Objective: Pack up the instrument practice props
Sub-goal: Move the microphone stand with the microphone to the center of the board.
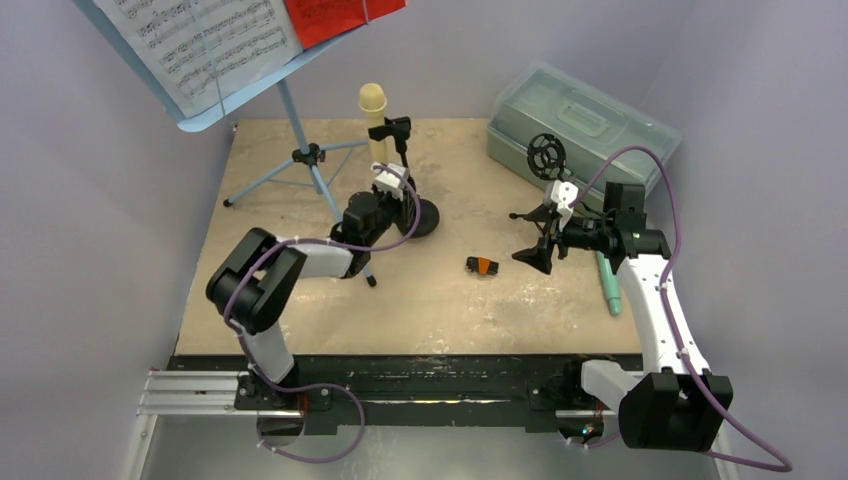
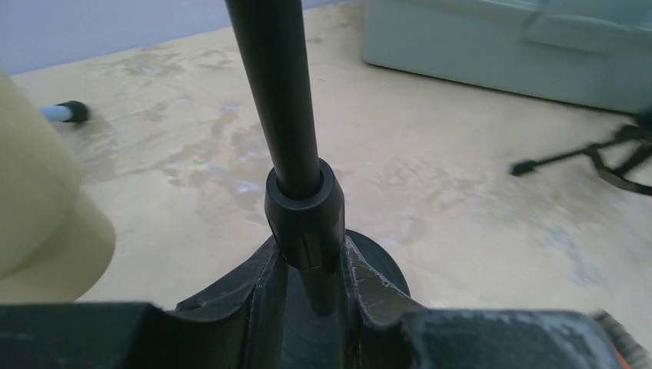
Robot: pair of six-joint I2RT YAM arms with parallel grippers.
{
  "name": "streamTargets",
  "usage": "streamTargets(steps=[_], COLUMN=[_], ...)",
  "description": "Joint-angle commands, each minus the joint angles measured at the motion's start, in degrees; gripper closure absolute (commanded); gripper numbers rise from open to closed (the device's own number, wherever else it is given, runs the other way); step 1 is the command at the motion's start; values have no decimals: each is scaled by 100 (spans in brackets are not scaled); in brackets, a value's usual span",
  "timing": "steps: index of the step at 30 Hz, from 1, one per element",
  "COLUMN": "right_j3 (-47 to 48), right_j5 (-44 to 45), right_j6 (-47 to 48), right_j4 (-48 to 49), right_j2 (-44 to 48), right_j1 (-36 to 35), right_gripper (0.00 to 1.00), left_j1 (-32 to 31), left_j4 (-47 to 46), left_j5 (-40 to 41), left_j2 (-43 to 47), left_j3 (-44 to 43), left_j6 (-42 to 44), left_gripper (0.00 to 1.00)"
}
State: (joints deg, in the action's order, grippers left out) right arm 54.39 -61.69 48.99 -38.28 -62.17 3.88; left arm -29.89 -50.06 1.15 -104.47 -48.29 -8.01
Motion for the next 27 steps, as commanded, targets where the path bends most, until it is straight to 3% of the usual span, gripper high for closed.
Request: streamTargets(steps=[1, 9, 21, 23, 27], right_j3=[133, 116, 80, 85, 106], right_j5=[-225, -295, -372, -410, -491], right_j6=[119, 126, 102, 102, 102], right_j4=[-56, -65, -69, -82, -113], right_j2=[109, 109, 78, 67, 43], right_j1=[25, 25, 16, 21, 16], right_gripper=[8, 7, 6, 5, 4], left_j1=[-548, -1268, -1643, -1646, -1643], left_j4=[-686, -704, -531, -511, -343], left_j5=[-550, -136, 193, 198, 245], left_j2=[1054, 1580, 1729, 1802, 2060], left_j3=[702, 1608, 1933, 2069, 2232], left_j6=[-88, 12, 155, 53, -140], left_gripper=[100, 100, 100, 94, 70])
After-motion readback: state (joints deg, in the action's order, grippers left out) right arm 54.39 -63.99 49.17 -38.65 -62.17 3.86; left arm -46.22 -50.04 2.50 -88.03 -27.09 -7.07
